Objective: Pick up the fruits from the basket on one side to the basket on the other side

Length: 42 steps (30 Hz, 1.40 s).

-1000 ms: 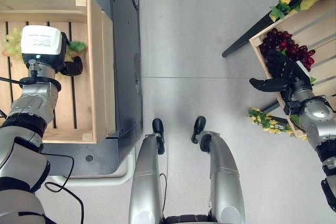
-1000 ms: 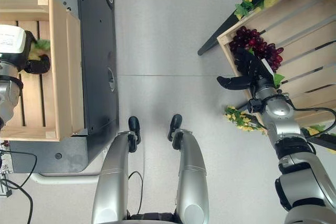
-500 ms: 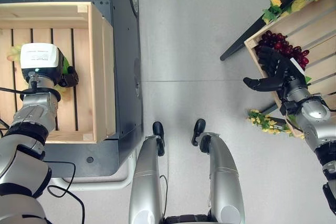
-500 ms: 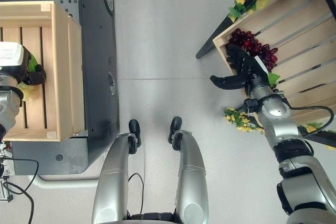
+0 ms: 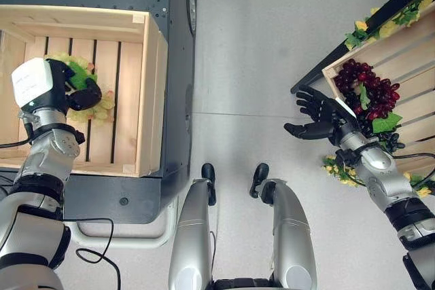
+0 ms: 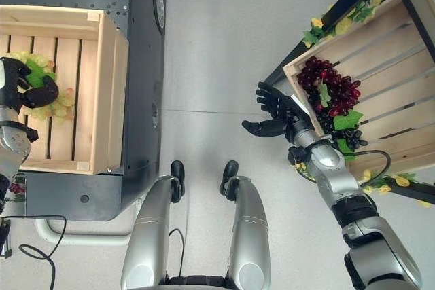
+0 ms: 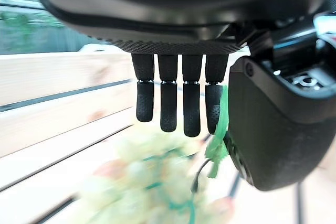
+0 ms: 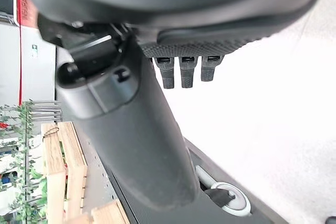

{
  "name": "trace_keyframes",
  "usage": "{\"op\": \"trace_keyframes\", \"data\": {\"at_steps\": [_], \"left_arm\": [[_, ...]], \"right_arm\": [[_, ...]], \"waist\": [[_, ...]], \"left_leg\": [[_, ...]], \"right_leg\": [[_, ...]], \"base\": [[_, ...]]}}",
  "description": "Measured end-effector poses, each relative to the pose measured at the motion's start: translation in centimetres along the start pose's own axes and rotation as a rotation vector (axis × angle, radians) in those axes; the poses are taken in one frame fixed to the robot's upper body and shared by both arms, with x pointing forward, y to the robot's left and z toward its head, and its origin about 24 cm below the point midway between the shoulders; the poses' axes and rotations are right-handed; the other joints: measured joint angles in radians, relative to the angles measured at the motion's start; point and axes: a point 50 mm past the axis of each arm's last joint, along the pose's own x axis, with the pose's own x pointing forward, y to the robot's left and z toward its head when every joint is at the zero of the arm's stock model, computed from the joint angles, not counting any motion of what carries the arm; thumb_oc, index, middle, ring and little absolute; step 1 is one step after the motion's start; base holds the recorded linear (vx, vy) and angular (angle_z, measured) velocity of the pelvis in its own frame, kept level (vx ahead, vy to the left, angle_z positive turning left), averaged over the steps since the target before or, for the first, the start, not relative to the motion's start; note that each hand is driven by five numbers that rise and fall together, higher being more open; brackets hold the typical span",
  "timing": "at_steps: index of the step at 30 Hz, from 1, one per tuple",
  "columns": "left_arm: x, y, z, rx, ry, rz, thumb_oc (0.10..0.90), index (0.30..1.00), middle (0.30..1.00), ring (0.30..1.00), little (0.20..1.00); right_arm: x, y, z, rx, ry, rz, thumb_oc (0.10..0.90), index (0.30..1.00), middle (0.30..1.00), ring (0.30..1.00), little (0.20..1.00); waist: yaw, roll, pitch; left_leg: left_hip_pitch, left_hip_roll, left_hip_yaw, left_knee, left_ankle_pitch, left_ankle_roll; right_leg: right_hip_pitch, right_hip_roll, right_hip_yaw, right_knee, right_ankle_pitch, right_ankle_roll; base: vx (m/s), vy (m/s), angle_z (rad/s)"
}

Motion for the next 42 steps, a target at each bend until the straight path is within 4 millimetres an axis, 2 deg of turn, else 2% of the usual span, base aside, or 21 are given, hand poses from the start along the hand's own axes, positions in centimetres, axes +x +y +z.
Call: {"op": "trace_keyframes", "data": {"at_steps": [2,4,6,8,12,17,23,26,29,33,42], "left_arm": [[-0.1,0.5,0.6,-0.069,-0.028,0.084,0.8,0.9,0.9,0.9,0.9],[-0.1,1.0,0.4,-0.12,-0.008,0.141,0.8,0.9,0.9,0.9,0.9],[-0.2,1.5,-0.5,-0.182,0.063,0.189,0.8,0.9,0.9,0.9,0.9],[-0.5,1.4,-2.2,-0.214,0.198,0.211,0.8,0.9,0.9,0.9,0.9],[-1.7,-0.5,-4.0,-0.189,0.353,0.094,0.8,0.9,0.9,0.9,0.9],[-2.5,-2.4,-4.1,-0.21,0.441,-0.064,0.8,0.9,0.9,0.9,0.9],[-2.9,-2.9,-5.0,-0.245,0.551,-0.12,0.8,0.9,0.9,0.9,0.9],[-2.9,-3.4,-4.8,-0.294,0.579,-0.141,0.8,0.9,0.9,0.9,0.9],[-2.7,-4.2,-3.9,-0.383,0.608,-0.162,0.8,0.9,0.9,0.9,0.9],[-2.6,-4.2,-3.8,-0.458,0.654,-0.162,0.8,0.9,0.9,0.9,0.9],[-2.4,-4.1,-3.9,-0.845,0.808,-0.054,0.8,0.9,0.9,0.9,0.9]], "right_arm": [[-0.3,0.1,-0.4,0.006,0.01,0.002,0.8,0.9,0.9,0.9,0.9],[-0.5,0.3,-0.8,0.013,0.022,0.002,0.8,0.9,0.9,0.9,0.9],[-0.6,0.5,-1.2,0.022,0.03,0.005,0.8,0.9,0.9,0.9,0.9],[-0.4,1.0,-1.4,0.037,0.032,0.01,0.8,0.9,0.9,0.9,0.9],[-0.4,1.1,-1.5,0.04,0.039,0.013,0.8,0.9,0.9,0.9,0.9],[-0.3,1.1,-1.3,0.038,0.034,0.013,0.8,0.9,0.9,0.9,0.9],[-0.3,1.1,-1.3,0.039,0.033,0.012,0.8,0.9,0.9,0.9,0.9],[-0.3,1.1,-1.3,0.04,0.033,0.011,0.8,0.9,0.9,0.9,0.9],[-0.2,1.1,-1.2,0.042,0.03,0.007,0.8,0.9,0.9,0.9,0.9],[-0.2,1.1,-1.3,0.043,0.032,0.003,0.8,0.9,0.9,0.9,0.9],[-0.2,1.2,-1.4,0.045,0.035,-0.002,0.8,0.9,0.9,0.9,0.9]], "waist": [[0.002,0.0,0.0],[0.001,0.0,0.0],[-0.005,0.0,0.0],[-0.01,0.0,0.0],[-0.004,0.0,0.0],[0.005,0.0,0.0],[0.001,0.0,0.0],[-0.001,-0.001,0.001],[-0.008,-0.012,0.001],[-0.012,-0.026,0.0],[-0.014,-0.029,0.0]], "left_leg": [[0.0,-0.002,0.0,0.0,0.0,0.001],[0.002,-0.002,0.0,-0.001,0.001,0.0],[0.004,-0.004,0.0,-0.006,0.004,-0.002],[0.01,-0.007,0.001,-0.014,0.008,-0.007],[0.034,-0.007,-0.003,-0.025,0.013,-0.012],[0.027,-0.007,-0.016,-0.027,0.018,-0.019],[0.015,-0.002,-0.025,-0.028,0.02,-0.021],[0.011,0.0,-0.026,-0.028,0.02,-0.021],[0.008,0.002,-0.028,-0.027,0.02,-0.021],[0.008,0.002,-0.028,-0.026,0.02,-0.021],[0.011,0.005,-0.034,-0.028,0.019,-0.02]], "right_leg": [[0.0,-0.004,0.0,0.002,0.0,0.001],[0.0,-0.005,0.0,0.003,-0.001,0.001],[0.0,-0.005,0.0,0.003,-0.001,0.0],[0.002,-0.006,0.0,0.004,-0.003,-0.003],[0.021,-0.005,-0.003,0.0,-0.009,-0.008],[0.021,-0.001,-0.01,-0.003,-0.01,-0.01],[0.021,0.005,-0.025,-0.012,-0.01,-0.012],[0.021,0.006,-0.03,-0.012,-0.01,-0.012],[0.021,0.009,-0.031,-0.012,-0.01,-0.012],[0.021,0.011,-0.03,-0.017,-0.01,-0.011],[0.032,0.02,-0.031,-0.033,-0.005,-0.005]], "base": [[0.0,0.0,0.0],[0.0,0.0,0.0],[0.0,0.0,0.0],[0.0,0.0,0.0],[0.02,-0.008,0.03],[-0.01,-0.017,0.05],[0.0,-0.011,0.02],[0.0,-0.012,0.04],[0.0,-0.008,0.01],[0.0,0.0,0.0],[0.0,0.0,0.0]]}}
